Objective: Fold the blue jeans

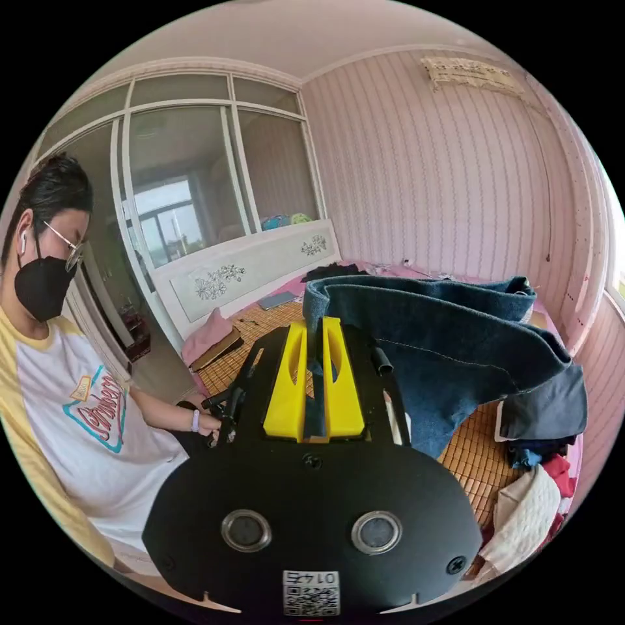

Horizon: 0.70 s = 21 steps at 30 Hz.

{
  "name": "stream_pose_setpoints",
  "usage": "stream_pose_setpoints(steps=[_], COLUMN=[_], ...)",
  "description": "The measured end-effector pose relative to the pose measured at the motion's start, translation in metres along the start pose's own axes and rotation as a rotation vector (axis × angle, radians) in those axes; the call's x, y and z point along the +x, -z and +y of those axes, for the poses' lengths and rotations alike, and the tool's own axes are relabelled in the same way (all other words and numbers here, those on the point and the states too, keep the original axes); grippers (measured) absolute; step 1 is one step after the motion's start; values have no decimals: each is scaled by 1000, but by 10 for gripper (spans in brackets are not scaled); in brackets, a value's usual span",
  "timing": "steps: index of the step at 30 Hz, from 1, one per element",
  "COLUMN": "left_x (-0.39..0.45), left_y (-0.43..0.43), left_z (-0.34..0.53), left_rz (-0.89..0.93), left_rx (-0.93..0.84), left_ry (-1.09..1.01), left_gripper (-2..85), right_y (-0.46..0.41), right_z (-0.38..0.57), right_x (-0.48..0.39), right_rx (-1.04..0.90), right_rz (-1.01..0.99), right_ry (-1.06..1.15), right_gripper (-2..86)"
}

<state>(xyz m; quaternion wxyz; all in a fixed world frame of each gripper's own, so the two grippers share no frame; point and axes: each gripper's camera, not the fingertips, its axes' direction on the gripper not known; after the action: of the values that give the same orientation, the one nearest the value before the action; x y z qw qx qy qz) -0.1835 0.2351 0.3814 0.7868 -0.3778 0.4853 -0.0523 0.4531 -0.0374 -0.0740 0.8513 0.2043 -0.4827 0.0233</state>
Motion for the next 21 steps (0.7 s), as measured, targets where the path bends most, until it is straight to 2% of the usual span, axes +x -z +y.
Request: stream_pose_setpoints(steps=[2, 3, 5, 6, 8, 11, 18, 21], left_x=[-5, -10, -22, -30, -42, -56, -69, -65], left_y=[28, 51, 88, 111, 138, 164, 155, 148], left_z=[17, 32, 61, 81, 109, 142, 146, 144], left_rz=[-5, -15, -49, -85, -141, -216, -135, -171], left_rx=[93, 163, 269, 333, 401, 465, 510, 515], left_ry=[16, 38, 87, 125, 183, 258, 275, 276], left_gripper=[-10, -10, -10, -10, -10, -10, -7, 5], right_y=[-108, -137, -249, -274, -345, -396, -469, -511], right_z=[22, 33, 87, 103, 164, 216, 279, 309], right_x=[-45, -56, -91, -99, -124, -144, -193, -217], right_rx=[-117, -153, -366, -424, -583, -692, -743, -781], right_rz=[-232, -284, -438, -455, -425, -346, -136, -63], right_ry=[30, 27, -3, -8, -21, -25, 165, 287], right_gripper=[50, 53, 68, 70, 73, 75, 88, 94])
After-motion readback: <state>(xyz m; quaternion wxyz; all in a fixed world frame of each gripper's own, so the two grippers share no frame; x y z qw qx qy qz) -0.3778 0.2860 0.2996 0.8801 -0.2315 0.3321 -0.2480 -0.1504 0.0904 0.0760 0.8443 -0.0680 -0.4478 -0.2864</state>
